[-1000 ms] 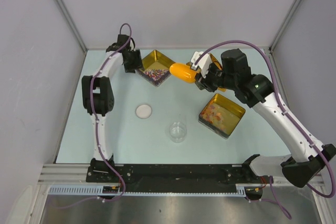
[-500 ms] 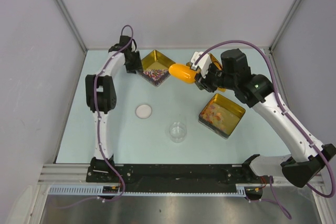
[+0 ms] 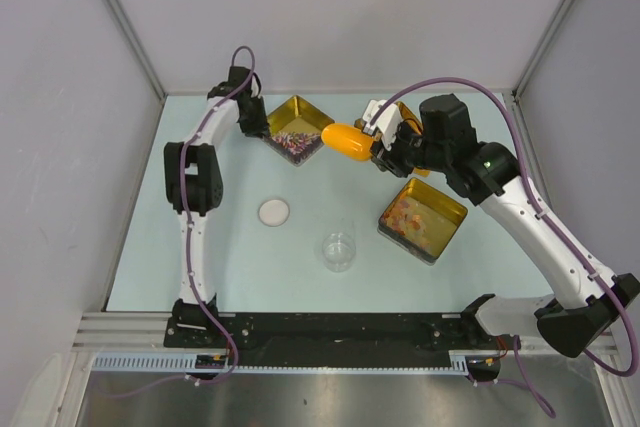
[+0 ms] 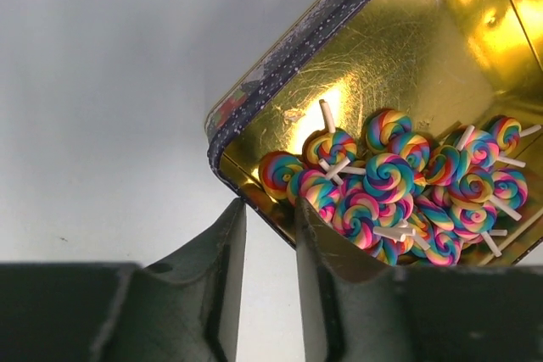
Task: Pack the candies
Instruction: Adjust the storage box at the center of the board.
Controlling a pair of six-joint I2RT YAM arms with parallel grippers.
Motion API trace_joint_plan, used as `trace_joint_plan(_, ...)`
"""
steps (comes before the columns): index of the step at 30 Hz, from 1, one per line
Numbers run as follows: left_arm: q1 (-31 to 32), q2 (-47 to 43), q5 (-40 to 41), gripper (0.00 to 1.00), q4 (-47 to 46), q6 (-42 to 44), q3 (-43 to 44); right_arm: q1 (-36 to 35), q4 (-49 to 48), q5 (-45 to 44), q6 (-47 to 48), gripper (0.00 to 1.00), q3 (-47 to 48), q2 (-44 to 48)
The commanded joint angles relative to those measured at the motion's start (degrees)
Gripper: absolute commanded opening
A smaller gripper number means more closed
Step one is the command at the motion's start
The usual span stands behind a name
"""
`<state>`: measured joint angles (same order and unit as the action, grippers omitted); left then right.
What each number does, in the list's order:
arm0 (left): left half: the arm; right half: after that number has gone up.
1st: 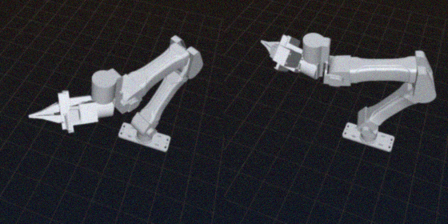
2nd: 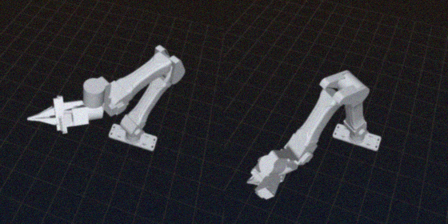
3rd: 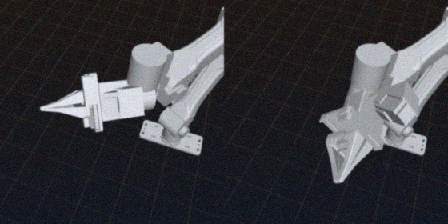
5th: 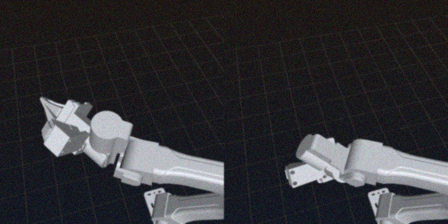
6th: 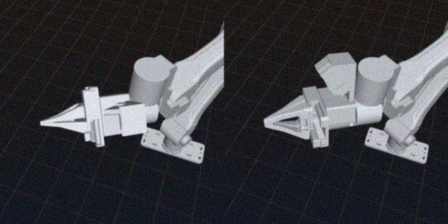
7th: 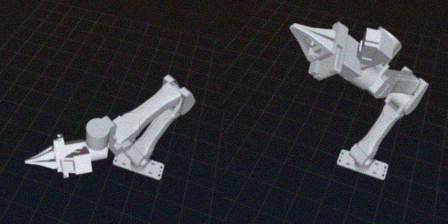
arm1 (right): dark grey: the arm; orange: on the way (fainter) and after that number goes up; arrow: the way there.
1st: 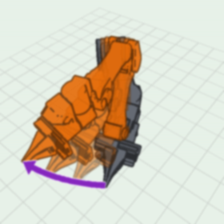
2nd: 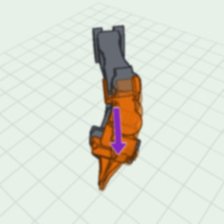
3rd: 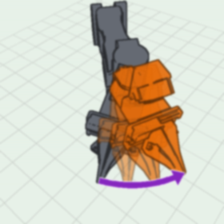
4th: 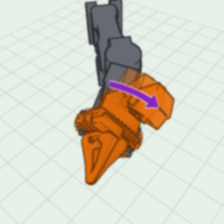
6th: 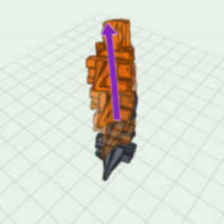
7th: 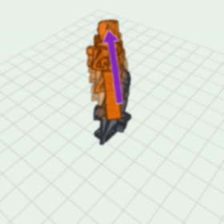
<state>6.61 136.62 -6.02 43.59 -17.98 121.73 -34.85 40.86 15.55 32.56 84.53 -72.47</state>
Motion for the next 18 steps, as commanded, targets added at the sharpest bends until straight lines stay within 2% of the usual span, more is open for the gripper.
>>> trace_joint_plan(1,-0.28,-0.21,0.83,0.29,1.14,2.07,2.28,0.13,-2.01,1.06,-0.91,0.0,0.11,1.19)
trace_joint_plan(7,-0.9,-0.3,1.36,0.23,1.84,3.65,2.55,0.05,-1.93,1.15,-0.92,0.0,-0.07,1.71)
trace_joint_plan(13,-2.65,-0.56,1.28,0.24,2.11,4.88,2.37,-0.04,-2.01,1.5,-0.92,0.0,-0.16,1.72)
trace_joint_plan(18,-3.01,-0.39,-1.44,0.24,1.93,9.09,2.81,-0.3,-1.93,1.59,-0.92,0.0,-0.24,1.63)
